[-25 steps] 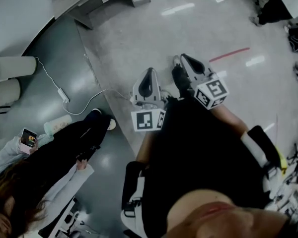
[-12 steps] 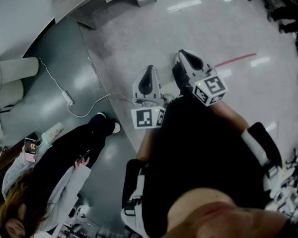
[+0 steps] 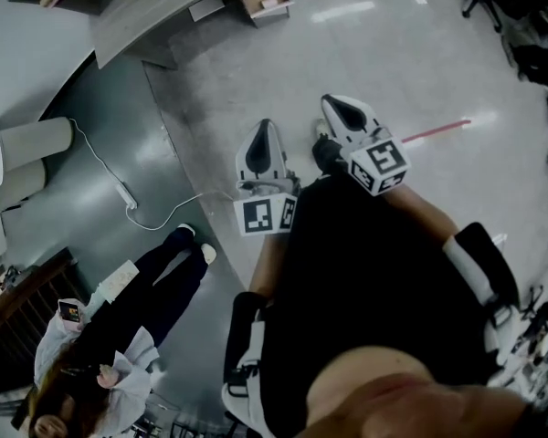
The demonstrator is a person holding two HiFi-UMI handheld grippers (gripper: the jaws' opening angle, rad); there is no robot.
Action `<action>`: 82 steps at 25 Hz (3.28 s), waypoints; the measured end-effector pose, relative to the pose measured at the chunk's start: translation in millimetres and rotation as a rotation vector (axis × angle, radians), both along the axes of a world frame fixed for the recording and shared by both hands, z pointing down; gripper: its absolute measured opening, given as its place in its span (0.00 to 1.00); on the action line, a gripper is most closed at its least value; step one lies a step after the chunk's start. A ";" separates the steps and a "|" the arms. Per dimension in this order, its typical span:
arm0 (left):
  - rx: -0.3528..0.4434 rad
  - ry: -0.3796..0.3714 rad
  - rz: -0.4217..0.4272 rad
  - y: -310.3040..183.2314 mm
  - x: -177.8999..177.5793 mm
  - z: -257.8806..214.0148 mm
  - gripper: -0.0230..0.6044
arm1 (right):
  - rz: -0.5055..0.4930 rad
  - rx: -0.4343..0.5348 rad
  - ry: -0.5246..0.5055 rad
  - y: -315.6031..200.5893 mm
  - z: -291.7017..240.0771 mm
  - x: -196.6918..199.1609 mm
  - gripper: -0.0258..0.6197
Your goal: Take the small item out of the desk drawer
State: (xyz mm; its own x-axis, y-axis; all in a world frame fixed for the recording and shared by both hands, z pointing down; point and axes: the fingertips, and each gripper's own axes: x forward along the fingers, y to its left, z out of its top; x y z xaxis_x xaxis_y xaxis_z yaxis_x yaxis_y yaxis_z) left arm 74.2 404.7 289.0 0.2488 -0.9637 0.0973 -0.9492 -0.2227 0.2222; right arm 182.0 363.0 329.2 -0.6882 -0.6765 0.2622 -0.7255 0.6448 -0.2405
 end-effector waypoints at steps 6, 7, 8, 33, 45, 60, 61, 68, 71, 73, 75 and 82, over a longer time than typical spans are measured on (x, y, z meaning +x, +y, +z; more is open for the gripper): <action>0.012 -0.021 -0.039 -53.5 12.4 1.6 0.03 | -0.027 -0.015 0.003 -64.2 16.2 12.8 0.04; 0.007 -0.020 -0.045 -56.5 13.8 2.2 0.03 | -0.028 -0.020 0.004 -70.0 18.9 14.2 0.04; 0.001 -0.023 -0.047 -60.0 14.4 2.5 0.03 | -0.028 -0.026 0.003 -76.0 20.8 14.6 0.04; -0.048 0.006 0.045 -290.5 -87.7 34.0 0.03 | 0.106 -0.145 0.069 -298.0 90.7 -84.6 0.04; -0.074 0.043 0.148 -382.0 -143.9 43.9 0.03 | 0.197 -0.192 0.139 -373.5 125.7 -133.7 0.04; -0.093 0.071 0.083 -440.3 -149.2 50.2 0.03 | 0.165 -0.293 0.200 -447.2 196.2 -147.3 0.04; -0.095 0.077 0.074 -445.6 -147.6 50.4 0.03 | 0.158 -0.304 0.207 -452.5 204.7 -146.1 0.04; -0.112 0.091 0.023 -472.5 -142.8 58.2 0.03 | 0.121 -0.381 0.268 -481.7 263.4 -142.6 0.09; -0.135 0.096 0.013 -479.9 -140.5 65.9 0.03 | 0.106 -0.424 0.304 -489.3 289.4 -142.5 0.17; -0.146 0.097 0.009 -483.6 -139.0 70.3 0.03 | 0.105 -0.449 0.324 -493.7 307.0 -142.0 0.19; -0.156 0.099 0.003 -487.7 -138.5 74.0 0.03 | 0.102 -0.473 0.348 -498.8 325.9 -142.2 0.20; -0.175 0.116 -0.008 -503.6 -136.9 83.1 0.03 | 0.093 -0.580 0.443 -510.2 394.2 -138.4 0.27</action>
State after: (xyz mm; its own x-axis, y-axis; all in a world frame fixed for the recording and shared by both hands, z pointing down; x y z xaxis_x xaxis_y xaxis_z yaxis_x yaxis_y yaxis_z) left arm -62.7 -99.0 372.2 0.2610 -0.9364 0.2347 -0.9164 -0.1639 0.3652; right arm 43.6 -147.1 723.4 -0.3811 -0.3948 0.8360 -0.8792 0.4345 -0.1956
